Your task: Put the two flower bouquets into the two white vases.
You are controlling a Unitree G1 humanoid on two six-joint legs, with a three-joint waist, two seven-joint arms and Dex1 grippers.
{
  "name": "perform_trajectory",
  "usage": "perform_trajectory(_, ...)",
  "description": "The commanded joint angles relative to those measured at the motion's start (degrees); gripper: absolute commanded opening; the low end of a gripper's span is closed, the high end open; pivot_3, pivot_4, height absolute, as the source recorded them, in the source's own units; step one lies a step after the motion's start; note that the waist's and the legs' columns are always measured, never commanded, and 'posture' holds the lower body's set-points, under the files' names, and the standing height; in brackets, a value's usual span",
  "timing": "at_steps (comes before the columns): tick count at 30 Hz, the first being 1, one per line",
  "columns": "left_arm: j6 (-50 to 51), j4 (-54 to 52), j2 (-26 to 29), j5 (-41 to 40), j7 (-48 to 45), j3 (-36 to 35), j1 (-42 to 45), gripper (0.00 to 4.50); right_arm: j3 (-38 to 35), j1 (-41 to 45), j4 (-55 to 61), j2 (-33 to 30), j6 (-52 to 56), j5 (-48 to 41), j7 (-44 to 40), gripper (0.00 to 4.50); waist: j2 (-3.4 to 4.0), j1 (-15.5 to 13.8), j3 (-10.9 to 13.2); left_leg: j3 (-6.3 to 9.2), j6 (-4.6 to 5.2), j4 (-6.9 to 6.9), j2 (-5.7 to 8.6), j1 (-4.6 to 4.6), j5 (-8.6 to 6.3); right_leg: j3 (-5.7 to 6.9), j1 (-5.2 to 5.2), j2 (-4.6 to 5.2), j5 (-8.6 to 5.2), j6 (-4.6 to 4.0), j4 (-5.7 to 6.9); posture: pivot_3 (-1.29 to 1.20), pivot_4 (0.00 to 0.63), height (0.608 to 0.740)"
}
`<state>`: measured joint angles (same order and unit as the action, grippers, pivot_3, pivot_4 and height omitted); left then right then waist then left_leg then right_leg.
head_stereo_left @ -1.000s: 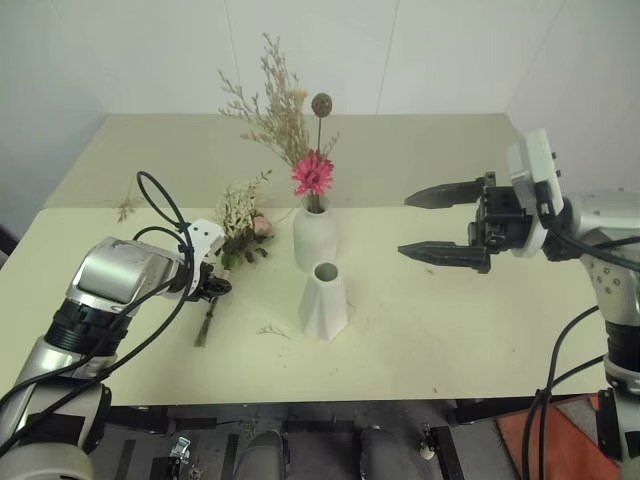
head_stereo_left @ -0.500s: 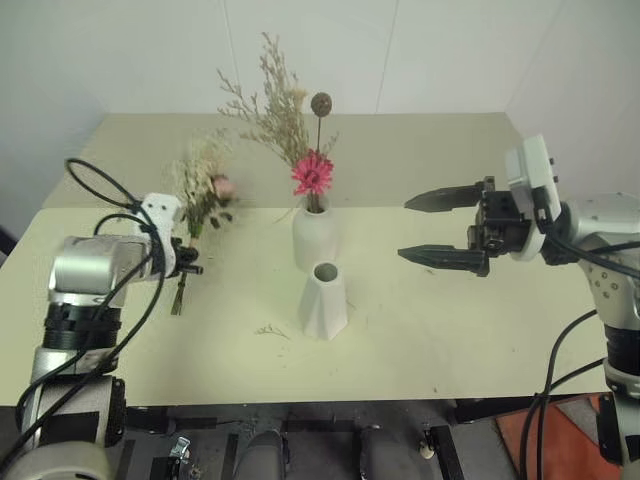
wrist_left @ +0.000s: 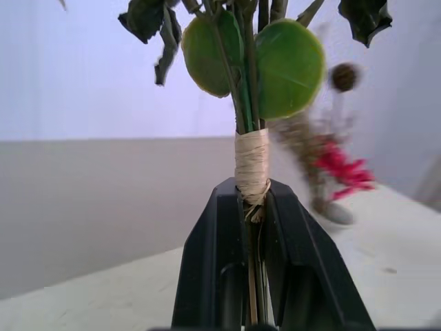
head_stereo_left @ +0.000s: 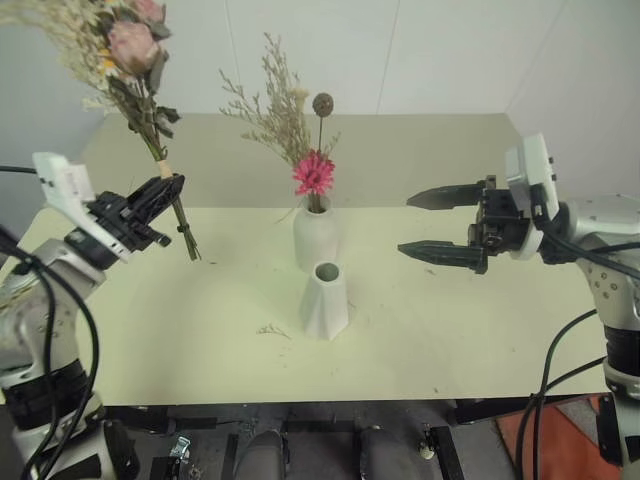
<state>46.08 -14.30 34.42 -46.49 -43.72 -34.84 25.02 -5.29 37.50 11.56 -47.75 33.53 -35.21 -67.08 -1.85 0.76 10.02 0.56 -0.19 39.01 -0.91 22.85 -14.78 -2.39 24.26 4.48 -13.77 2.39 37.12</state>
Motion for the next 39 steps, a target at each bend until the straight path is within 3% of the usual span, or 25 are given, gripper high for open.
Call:
perform_trajectory(1, -0.33, -2.26, 2.10, -6.33, -3.19, -0.28, 1.14, 0.11, -2.95, -0.52, 1.66, -0.96, 0.80, -1.81, 1.06, 4.23, 0.00, -0.04, 0.00, -0.02, 0.00, 0.00, 0.00, -0.03, 0.00, 0.00, -0.03, -0.01, 0.00, 0.00, 0.00, 0.00, 0.150, 0.740)
perform_trajectory(11, -1.23, 0.88, 1.65, -11.91, -9.62, 10.98, 11.62, 0.11, -6.83, -6.22, 6.37, -2.25, 3.41, -5.41, 3.47, 4.23, -0.01, -0.06, -0.01, -0.03, 0.00, 0.03, 0.02, 0.00, 0.00, 0.02, -0.08, -0.03, 0.00, 0.01, -0.03, 0.00, 0.150, 0.740)
perform_trajectory(24, -5.94, 7.26, -7.82, -10.29, -13.83, 21.79, 20.60, 0.11, -11.35, -14.53, 13.55, -2.18, 5.68, -9.78, 9.72, 4.23, -0.02, -0.03, -0.01, -0.04, 0.01, 0.07, 0.04, -0.02, 0.00, -0.01, -0.12, -0.06, 0.00, 0.01, -0.02, 0.00, 0.150, 0.740)
perform_trajectory(39, -8.45, 11.96, -11.08, -4.81, -17.98, 28.27, 20.78, 0.11, -13.99, -18.14, 15.28, -3.01, 5.39, -11.79, 13.93, 4.23, -0.02, -0.03, -0.01, -0.04, 0.02, 0.08, 0.04, -0.01, 0.00, -0.01, -0.12, -0.07, -0.01, 0.02, -0.04, 0.00, 0.150, 0.740)
